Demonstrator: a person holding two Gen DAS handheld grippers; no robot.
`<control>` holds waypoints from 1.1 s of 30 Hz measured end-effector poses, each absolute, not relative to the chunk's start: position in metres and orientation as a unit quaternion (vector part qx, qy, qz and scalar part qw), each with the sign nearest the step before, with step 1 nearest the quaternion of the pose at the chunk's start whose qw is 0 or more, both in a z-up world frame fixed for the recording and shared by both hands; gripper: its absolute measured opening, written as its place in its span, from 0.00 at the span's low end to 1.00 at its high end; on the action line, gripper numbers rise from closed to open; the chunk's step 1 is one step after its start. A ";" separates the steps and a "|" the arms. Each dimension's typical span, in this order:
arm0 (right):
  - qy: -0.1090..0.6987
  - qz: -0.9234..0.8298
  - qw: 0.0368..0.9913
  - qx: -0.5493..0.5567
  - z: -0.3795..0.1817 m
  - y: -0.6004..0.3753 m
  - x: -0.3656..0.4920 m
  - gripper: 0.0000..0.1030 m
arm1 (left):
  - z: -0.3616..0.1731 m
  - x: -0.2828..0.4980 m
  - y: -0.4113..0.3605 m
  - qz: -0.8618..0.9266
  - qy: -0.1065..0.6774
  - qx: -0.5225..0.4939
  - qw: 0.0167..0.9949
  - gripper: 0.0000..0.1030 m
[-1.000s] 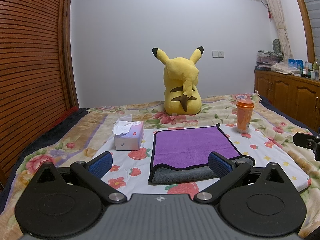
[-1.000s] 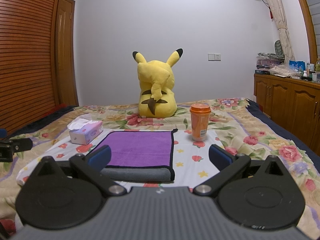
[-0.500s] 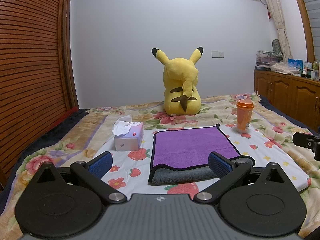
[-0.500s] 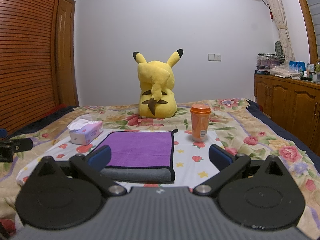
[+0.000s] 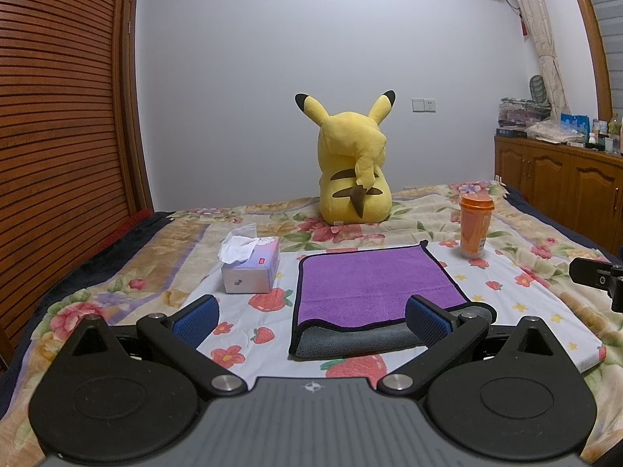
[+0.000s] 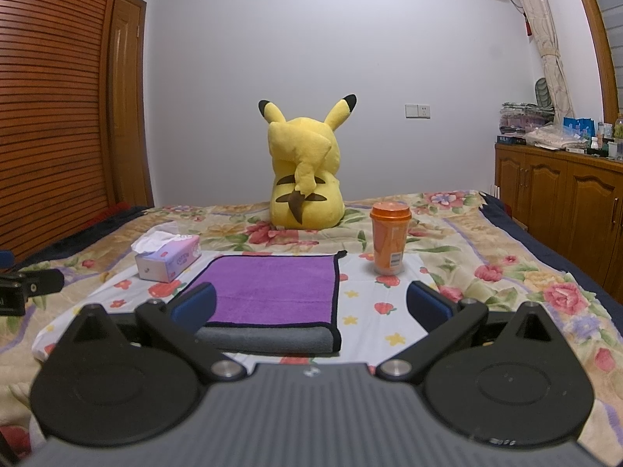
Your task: Fold towel
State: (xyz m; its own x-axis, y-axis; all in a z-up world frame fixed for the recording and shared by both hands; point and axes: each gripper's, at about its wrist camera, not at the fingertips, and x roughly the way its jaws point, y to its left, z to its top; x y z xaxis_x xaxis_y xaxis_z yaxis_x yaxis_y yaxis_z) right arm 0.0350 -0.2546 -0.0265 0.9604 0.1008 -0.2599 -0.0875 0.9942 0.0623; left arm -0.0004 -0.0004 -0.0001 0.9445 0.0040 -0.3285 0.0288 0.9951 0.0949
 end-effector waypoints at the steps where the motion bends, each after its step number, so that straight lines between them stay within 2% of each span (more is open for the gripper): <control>1: 0.133 0.047 0.990 0.025 -0.022 -0.254 0.033 1.00 | 0.000 0.000 0.000 -0.006 0.166 0.049 0.985 1.00; 33: 0.151 0.088 0.985 0.006 -0.025 -0.244 0.065 1.00 | -0.009 0.052 0.009 -0.023 0.237 0.048 0.970 1.00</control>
